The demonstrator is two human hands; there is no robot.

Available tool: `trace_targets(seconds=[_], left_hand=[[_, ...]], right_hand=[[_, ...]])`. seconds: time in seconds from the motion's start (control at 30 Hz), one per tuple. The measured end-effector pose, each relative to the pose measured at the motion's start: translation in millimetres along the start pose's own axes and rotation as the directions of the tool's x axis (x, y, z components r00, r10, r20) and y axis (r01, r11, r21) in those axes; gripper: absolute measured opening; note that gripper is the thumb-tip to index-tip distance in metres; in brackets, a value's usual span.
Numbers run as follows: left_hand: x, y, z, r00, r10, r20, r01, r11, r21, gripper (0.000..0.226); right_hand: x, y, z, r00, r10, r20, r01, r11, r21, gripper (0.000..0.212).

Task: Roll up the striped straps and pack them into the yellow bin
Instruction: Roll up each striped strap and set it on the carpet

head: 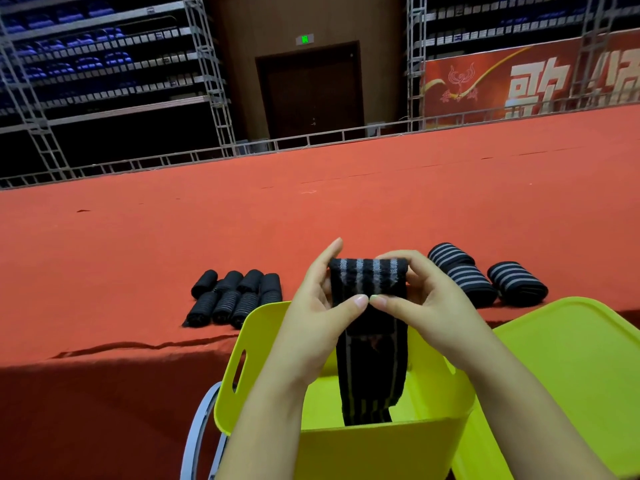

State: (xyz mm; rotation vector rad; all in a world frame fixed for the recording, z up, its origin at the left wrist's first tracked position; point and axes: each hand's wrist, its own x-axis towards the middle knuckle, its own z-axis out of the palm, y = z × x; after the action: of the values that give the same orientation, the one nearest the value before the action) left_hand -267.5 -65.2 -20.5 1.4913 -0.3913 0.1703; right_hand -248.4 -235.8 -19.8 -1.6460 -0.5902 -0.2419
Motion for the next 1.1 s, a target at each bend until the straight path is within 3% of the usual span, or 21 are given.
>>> trace_targets(seconds=[0.13,0.33,0.47,0.6,0.67,0.73,0.87,1.03,1.1], left_hand=[[2.8,-0.3,-2.0,1.000,0.006,0.005,-0.006,1.000,0.016,0.066],[5.2,-2.3,-3.1,0.999,0.036,-0.037,-0.029,0.985,0.173,0.028],[4.0,-2.9,-1.0,0.997,0.059,-0.054,-0.052,0.989,0.138,0.023],[1.9,-5.6,-1.9,1.000,-0.012,-0.013,0.013,0.998,0.067,0.019],[-0.9,-8.3,-4.3,0.992,-0.112,0.060,0.111,0.994,0.026,0.026],[-3.9,-9.8,-5.4,0.977,-0.184,0.108,0.181,0.983,0.037,0.051],[-2.6,-4.6,-0.4,0.973,-0.215,0.083,0.214,0.977,0.019,0.084],[-2.0,3.5,9.6,0.979,-0.204,-0.015,0.204,0.979,0.014,0.074],[-1.1,4.6,11.8,0.973,-0.228,-0.041,0.228,0.974,-0.006,0.060]], right_hand=[[-1.2,-0.5,-1.2,1.000,-0.007,-0.019,0.009,0.993,0.120,0.037],[-2.8,-3.1,-7.0,0.998,0.013,0.067,-0.027,0.979,0.203,0.041],[-4.3,-11.1,-9.8,0.993,-0.010,0.121,-0.010,0.987,0.161,0.044],[-4.2,-12.3,-6.6,0.997,-0.074,0.017,0.072,0.991,0.109,0.047],[-3.3,-11.0,-6.9,0.991,-0.119,-0.065,0.123,0.990,0.068,0.050],[-1.9,-11.4,-8.6,0.981,-0.160,-0.114,0.163,0.987,0.015,0.054],[2.0,-8.5,-4.8,0.971,-0.222,-0.093,0.214,0.973,-0.088,0.056],[4.6,0.5,-5.0,0.946,-0.324,-0.025,0.310,0.924,-0.223,0.062],[5.2,1.2,-5.1,0.942,-0.336,-0.020,0.322,0.917,-0.234,0.060]])
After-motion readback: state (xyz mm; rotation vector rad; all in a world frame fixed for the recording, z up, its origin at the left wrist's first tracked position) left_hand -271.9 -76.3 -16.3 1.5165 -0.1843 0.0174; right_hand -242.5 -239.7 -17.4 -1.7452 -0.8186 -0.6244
